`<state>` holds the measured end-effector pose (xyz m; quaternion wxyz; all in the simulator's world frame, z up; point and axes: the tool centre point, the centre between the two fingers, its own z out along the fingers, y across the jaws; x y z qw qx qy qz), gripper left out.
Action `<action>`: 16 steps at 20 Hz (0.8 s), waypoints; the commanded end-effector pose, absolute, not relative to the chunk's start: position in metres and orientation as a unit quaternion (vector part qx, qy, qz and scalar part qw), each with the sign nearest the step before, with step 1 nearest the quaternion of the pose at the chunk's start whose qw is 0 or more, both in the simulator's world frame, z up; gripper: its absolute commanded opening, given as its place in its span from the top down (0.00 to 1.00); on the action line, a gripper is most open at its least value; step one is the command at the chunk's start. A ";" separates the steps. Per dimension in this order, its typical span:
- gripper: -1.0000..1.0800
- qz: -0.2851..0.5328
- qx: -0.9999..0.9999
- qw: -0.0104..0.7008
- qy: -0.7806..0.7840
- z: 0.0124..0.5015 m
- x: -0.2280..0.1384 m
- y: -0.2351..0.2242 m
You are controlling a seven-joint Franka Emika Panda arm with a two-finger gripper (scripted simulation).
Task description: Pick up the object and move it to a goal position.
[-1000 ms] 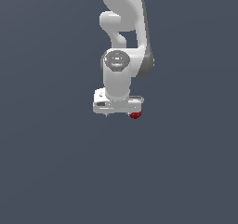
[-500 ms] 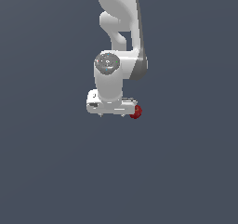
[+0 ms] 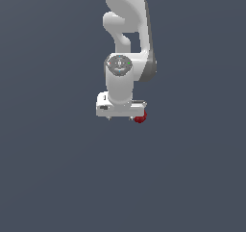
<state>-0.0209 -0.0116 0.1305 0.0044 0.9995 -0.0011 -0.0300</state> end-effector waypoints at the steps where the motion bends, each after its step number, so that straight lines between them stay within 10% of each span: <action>1: 0.04 -0.027 1.000 0.004 0.008 0.126 -0.027 0.001; 16: 0.04 -0.003 0.997 0.001 0.077 0.099 -0.090 0.084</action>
